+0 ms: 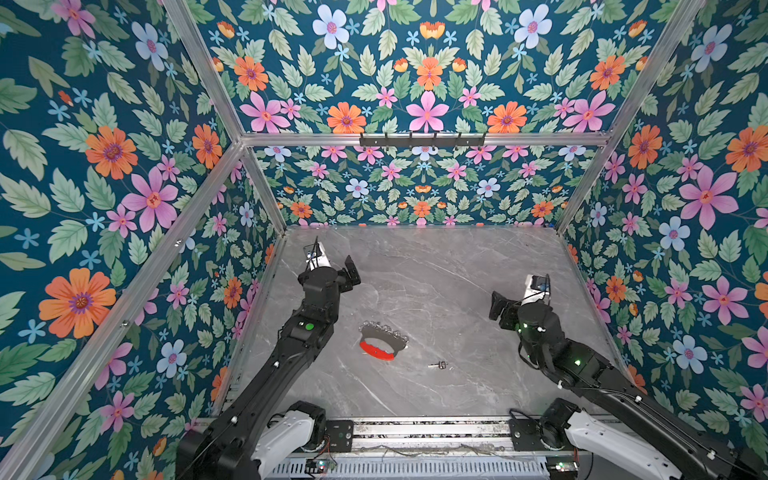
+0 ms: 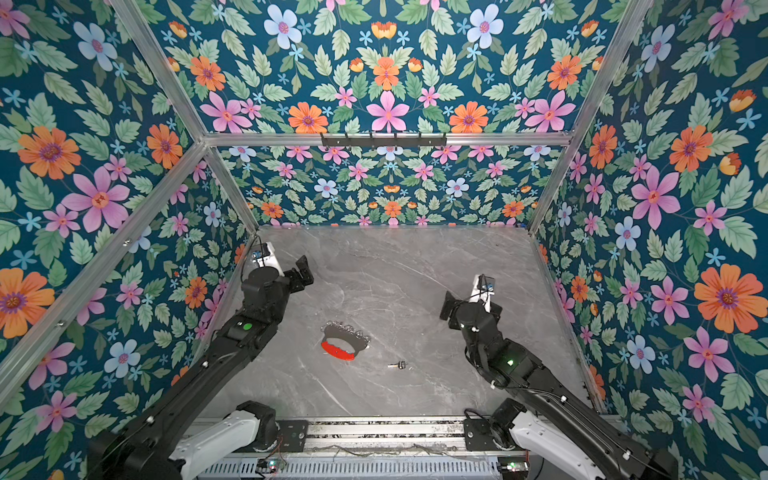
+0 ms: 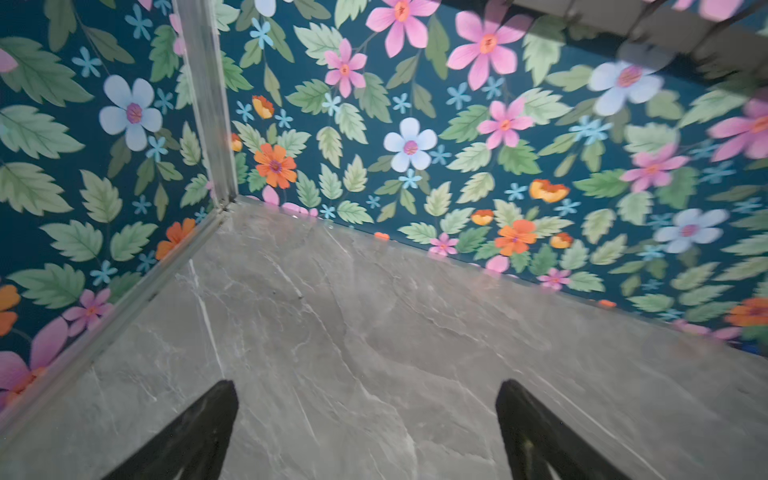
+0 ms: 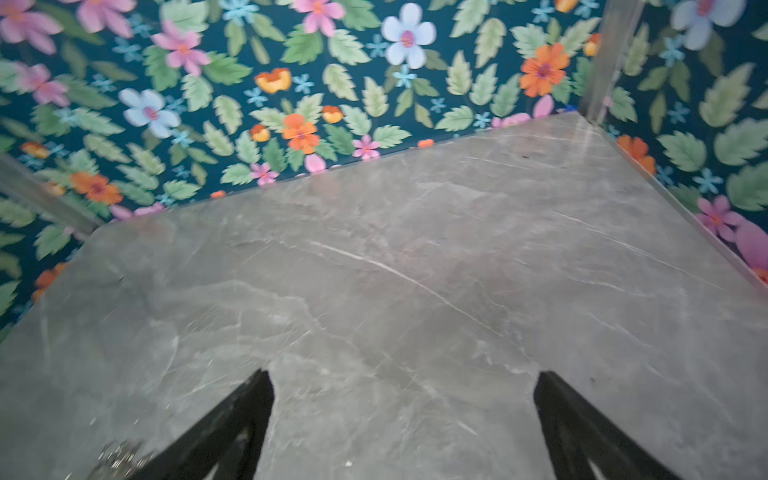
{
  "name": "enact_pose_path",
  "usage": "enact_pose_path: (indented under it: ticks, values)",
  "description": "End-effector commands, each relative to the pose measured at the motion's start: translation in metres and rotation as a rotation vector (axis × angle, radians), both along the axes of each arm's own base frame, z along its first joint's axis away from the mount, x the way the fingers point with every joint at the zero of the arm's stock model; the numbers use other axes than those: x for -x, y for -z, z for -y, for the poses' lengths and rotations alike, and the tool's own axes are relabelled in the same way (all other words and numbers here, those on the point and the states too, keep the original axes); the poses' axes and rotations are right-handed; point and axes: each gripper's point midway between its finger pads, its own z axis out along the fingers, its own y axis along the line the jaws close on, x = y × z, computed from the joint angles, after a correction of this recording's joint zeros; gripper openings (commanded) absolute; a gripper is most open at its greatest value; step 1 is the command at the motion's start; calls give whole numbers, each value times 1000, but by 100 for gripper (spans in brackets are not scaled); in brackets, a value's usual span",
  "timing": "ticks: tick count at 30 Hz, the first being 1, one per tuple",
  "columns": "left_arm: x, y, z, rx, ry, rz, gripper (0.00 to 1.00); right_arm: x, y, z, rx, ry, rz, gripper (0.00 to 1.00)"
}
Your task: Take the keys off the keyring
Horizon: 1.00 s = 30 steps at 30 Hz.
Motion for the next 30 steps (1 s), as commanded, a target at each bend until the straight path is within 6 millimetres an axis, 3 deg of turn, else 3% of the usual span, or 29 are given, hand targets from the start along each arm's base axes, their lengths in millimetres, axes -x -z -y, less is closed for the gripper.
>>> enact_pose_path:
  ticks: [1,5,10,17,21,26,28,30]
  values:
    - [-25,11,-28,-90,-71,32,100,0,7,-6,-57,-45,-25,99]
    - [-40,68,-81,-103,-192,-110,100,-3,3,1,-28,-15,3,99]
    - [-39,121,-112,-186,-259,-205,98,-6,-1,3,-18,-5,34,99]
    - [-31,139,-104,-191,-190,-68,99,-10,-2,10,-5,48,41,99]
    - [-27,145,-89,-207,-101,-25,97,-12,-4,19,14,106,50,99]
    - [-19,145,-76,-191,-5,37,95,-23,-2,14,41,39,100,99]
    - [-6,139,-88,-189,-82,111,100,-28,-2,13,80,12,126,99]
    - [-6,146,-91,-184,-102,62,100,-33,-2,20,138,32,133,99]
